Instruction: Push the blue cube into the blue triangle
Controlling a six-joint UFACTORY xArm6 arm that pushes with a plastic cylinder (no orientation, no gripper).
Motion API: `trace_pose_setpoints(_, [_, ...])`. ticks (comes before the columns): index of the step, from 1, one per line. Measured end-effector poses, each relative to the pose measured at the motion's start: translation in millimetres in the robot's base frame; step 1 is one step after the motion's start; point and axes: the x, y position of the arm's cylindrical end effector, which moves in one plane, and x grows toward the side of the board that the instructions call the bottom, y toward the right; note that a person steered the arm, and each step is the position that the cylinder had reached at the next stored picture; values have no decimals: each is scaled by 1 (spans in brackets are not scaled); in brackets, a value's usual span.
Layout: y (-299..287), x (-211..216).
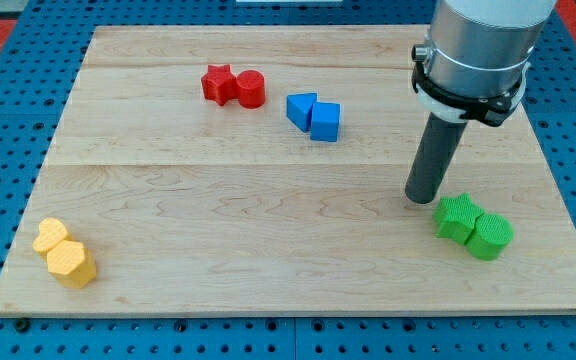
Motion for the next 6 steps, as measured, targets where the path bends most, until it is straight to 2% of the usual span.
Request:
trace_pose_setpoints(1, [0, 0])
trace_pose_setpoints(2, [6, -39])
trace_pose_setpoints(4, [-73, -96])
trace_pose_setpoints(5, [-60, -99])
trace_pose_setpoints(6, [7, -98])
